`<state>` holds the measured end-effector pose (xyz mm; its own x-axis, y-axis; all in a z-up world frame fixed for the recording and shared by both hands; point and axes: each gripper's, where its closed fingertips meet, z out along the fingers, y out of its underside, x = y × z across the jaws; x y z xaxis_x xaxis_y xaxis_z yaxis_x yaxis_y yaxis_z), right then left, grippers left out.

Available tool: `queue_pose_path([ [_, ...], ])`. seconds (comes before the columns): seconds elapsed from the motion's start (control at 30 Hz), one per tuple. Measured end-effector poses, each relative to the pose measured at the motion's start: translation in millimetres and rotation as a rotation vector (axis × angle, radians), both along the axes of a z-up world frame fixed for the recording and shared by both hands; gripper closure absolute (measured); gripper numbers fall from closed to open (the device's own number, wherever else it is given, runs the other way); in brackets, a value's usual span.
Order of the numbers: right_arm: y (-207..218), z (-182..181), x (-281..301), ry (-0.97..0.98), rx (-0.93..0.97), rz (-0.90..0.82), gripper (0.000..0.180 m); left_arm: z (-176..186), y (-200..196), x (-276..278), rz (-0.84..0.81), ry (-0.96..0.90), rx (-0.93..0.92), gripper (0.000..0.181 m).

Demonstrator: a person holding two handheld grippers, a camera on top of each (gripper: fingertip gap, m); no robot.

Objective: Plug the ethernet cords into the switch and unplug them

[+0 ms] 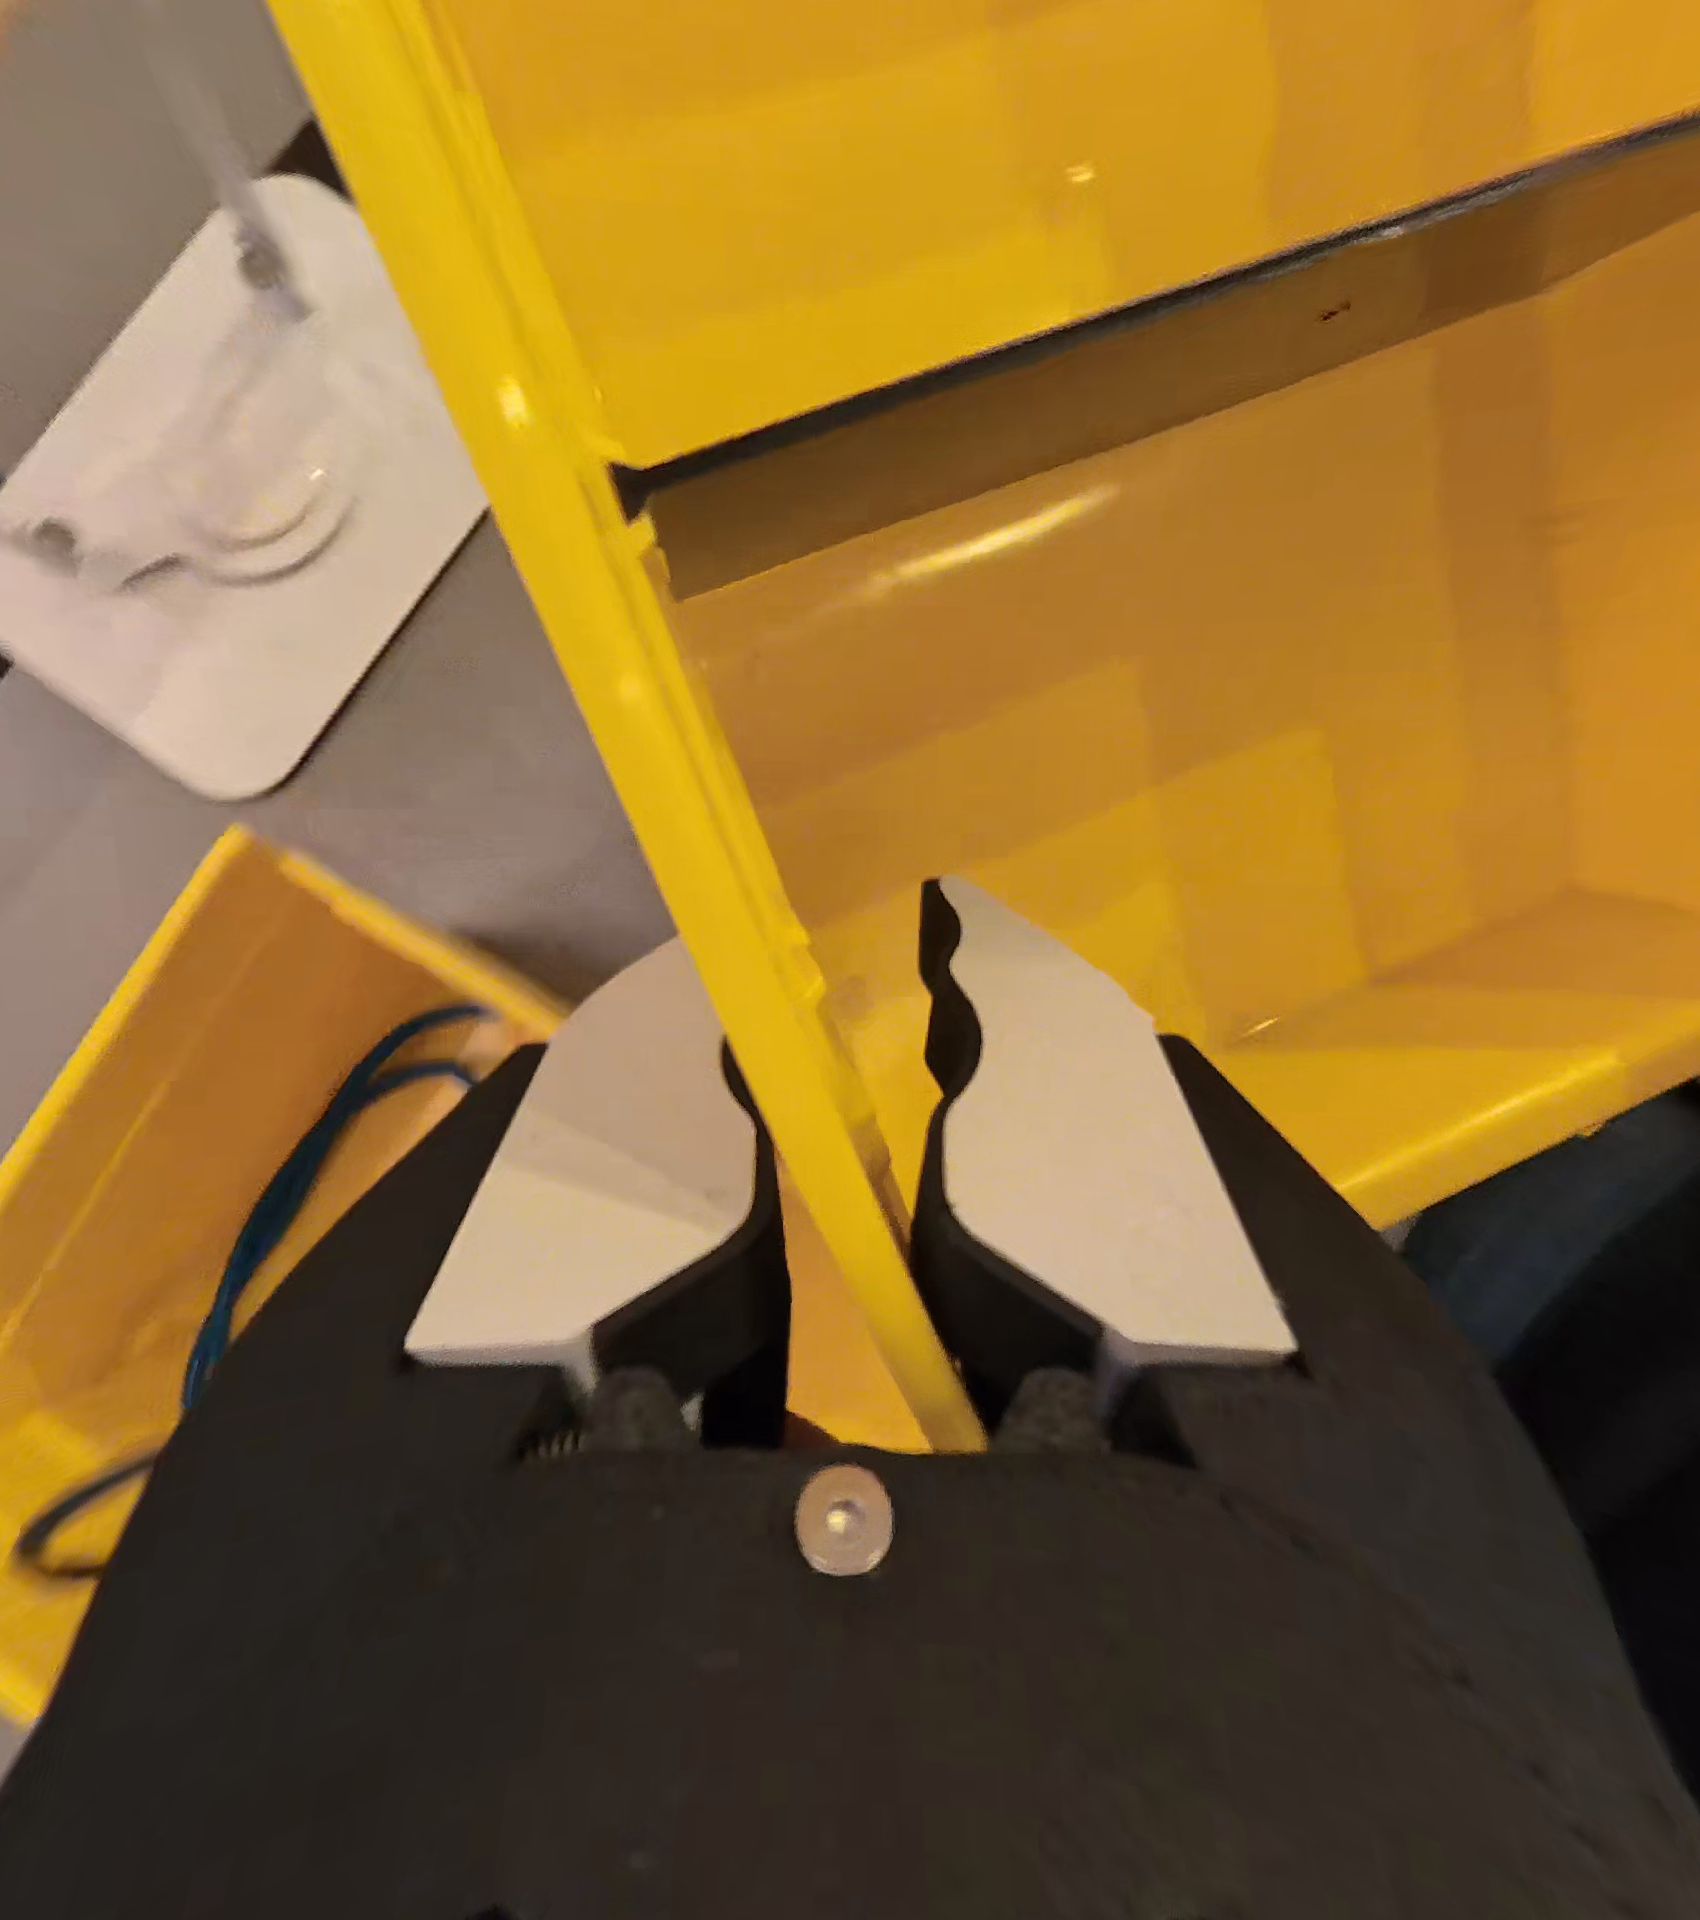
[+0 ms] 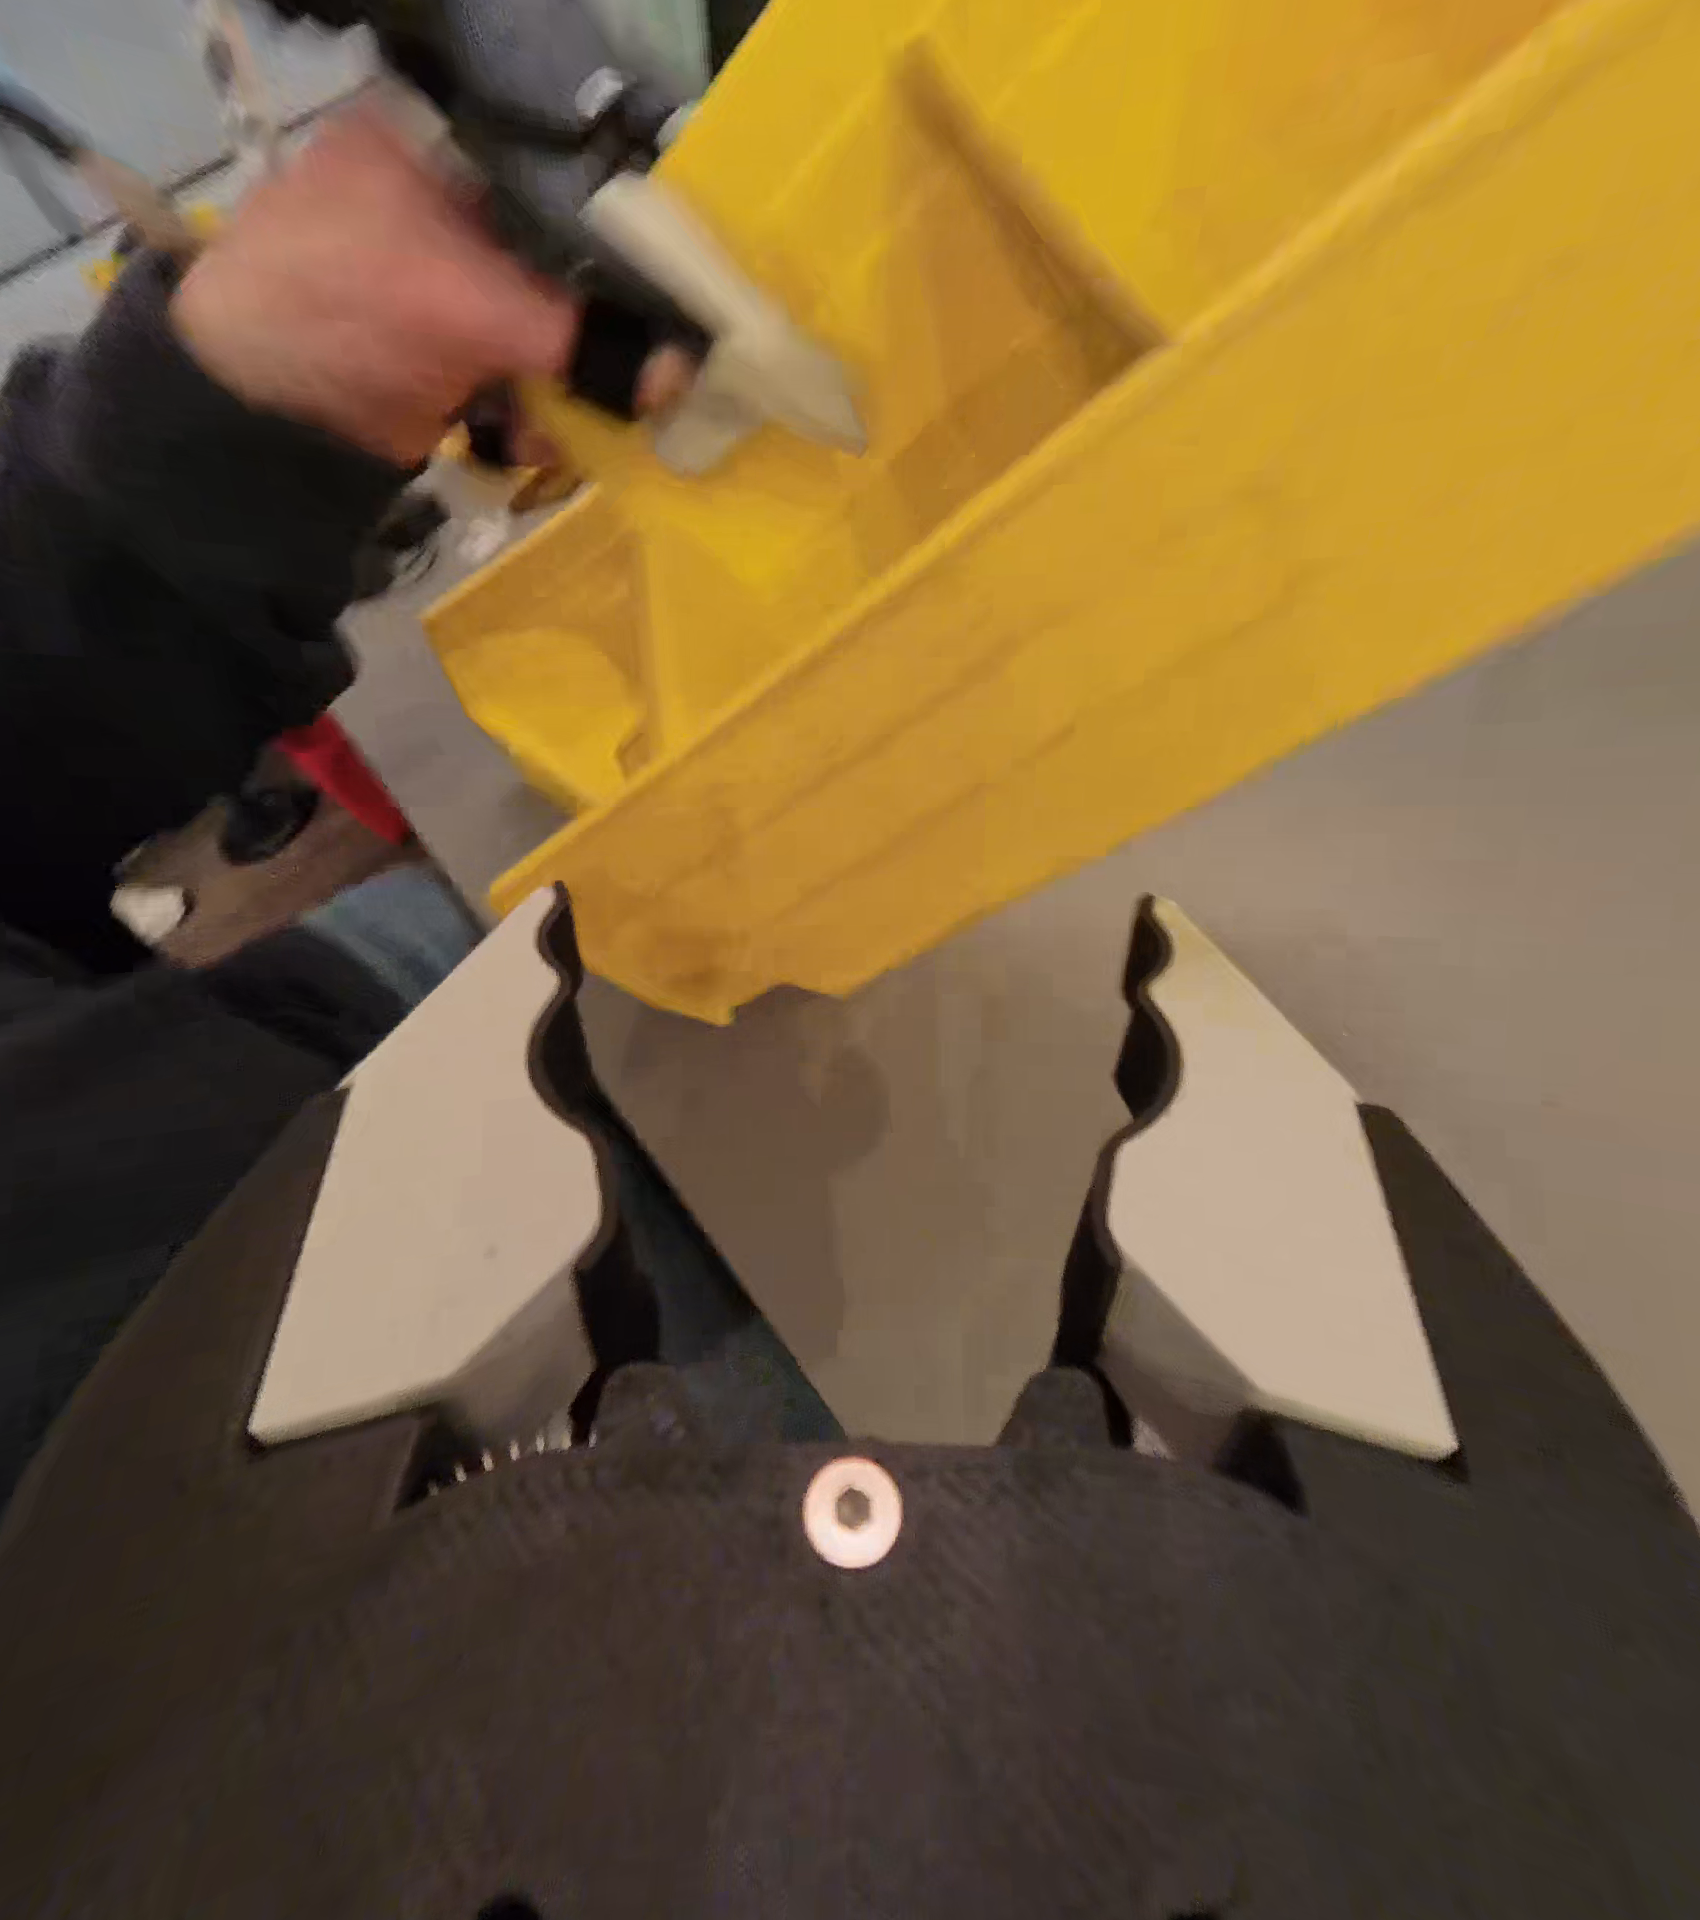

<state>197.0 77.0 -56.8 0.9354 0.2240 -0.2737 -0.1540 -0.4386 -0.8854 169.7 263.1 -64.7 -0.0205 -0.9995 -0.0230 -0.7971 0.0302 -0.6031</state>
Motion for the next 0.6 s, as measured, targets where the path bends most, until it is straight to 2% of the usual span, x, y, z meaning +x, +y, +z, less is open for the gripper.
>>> queue_pose_path([
  [0.07, -13.6, -20.0, 14.0, -0.018, -0.058, -0.039, 0.074, -9.6, -11.5, 31.6, -0.012, 0.006, -0.053, 0.153],
  [0.1, -20.9, -26.4, 24.2, -0.018, -0.068, -0.071, 0.080, -16.4, -14.5, 44.4, -0.009, 0.021, -0.055, 0.152],
  [0.13, -29.6, -31.2, 33.2, 0.008, -0.081, -0.088, 0.094, -24.0, -18.9, 56.8, -0.005, 0.031, -0.053, 0.152],
  [0.27, -75.2, -31.7, 51.8, 0.202, -0.064, -0.019, 0.078, -55.4, -52.1, 96.5, -0.027, 0.054, -0.076, 0.152],
  [0.33, -83.7, -42.2, 80.7, 0.100, -0.049, -0.171, 0.085, -76.2, -72.9, 111.7, -0.044, 0.076, -0.108, 0.153],
  [0.4, -81.4, -49.5, 85.8, 0.019, -0.041, -0.242, 0.090, -96.9, -94.4, 122.1, -0.063, 0.104, -0.172, 0.153],
  [0.53, -86.5, -92.2, 114.6, -0.110, -0.235, -0.414, 0.121, -122.0, -109.4, 128.4, -0.072, 0.153, -0.174, 0.151],
  [0.6, -88.2, -97.0, 125.4, -0.158, -0.266, -0.444, 0.126, -129.6, -117.0, 127.7, -0.079, 0.161, -0.215, 0.145],
])
